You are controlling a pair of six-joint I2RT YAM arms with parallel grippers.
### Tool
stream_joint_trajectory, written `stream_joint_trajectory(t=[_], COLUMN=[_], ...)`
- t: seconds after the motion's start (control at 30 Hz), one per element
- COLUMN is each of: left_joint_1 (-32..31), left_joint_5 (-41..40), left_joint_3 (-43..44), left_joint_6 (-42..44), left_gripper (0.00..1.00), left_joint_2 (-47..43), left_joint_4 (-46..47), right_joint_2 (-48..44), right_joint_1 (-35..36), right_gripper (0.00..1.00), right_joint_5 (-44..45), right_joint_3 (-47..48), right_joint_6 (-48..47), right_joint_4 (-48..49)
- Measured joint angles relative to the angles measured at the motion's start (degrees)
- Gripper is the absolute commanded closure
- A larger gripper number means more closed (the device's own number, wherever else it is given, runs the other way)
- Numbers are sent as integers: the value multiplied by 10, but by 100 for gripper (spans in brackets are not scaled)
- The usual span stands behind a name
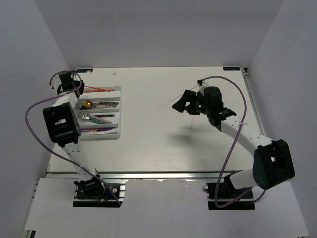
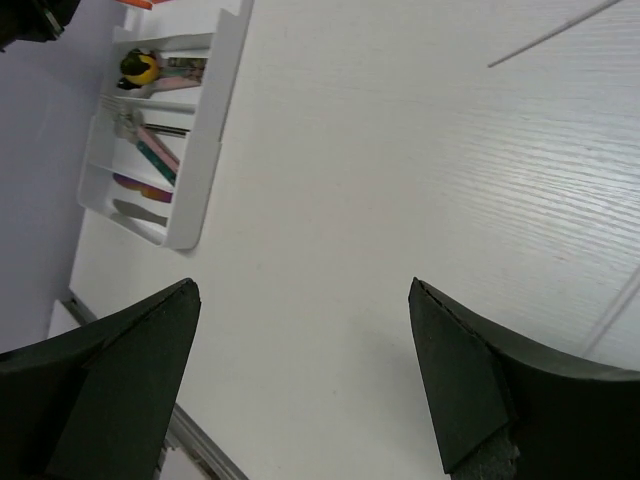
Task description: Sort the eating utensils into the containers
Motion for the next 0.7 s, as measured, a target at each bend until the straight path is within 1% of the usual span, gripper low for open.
stream_joint_trajectory(t=[0.07, 0.17, 0.3, 0.33, 0.43, 0.57, 0.63, 0.7], left_joint_1=[0, 0, -2, -2, -2, -4, -5, -8], left_joint_5=[-5, -6, -5, -5, -5, 3, 11, 21], left_joint_3=[23, 35, 35, 35, 35, 22, 7, -12], left_joint_6=[-8, -20, -32, -34, -40, -40, -30, -14], left_gripper=[82, 74, 42, 29, 21, 18, 17, 13], left_joint_2=[31, 60, 75, 75, 74, 63, 43, 4], left_joint_4=[-9, -12, -13, -14, -6, 3, -2, -16], right_joint_2=[0, 0, 9, 18, 55, 115, 145, 175], right_joint_1=[-3, -5, -5, -5, -5, -6, -6, -6], right_gripper=[11, 11, 11, 11, 11, 11, 11, 11], right_joint_5=[10, 21, 41, 48, 69, 111, 146, 187], right_joint_3=[0, 0, 6, 14, 45, 99, 128, 163], right_joint_6=[-13, -30, -48, -53, -61, -64, -59, -52], right_joint_4=[-15, -24, -38, -46, -79, -129, -160, -196])
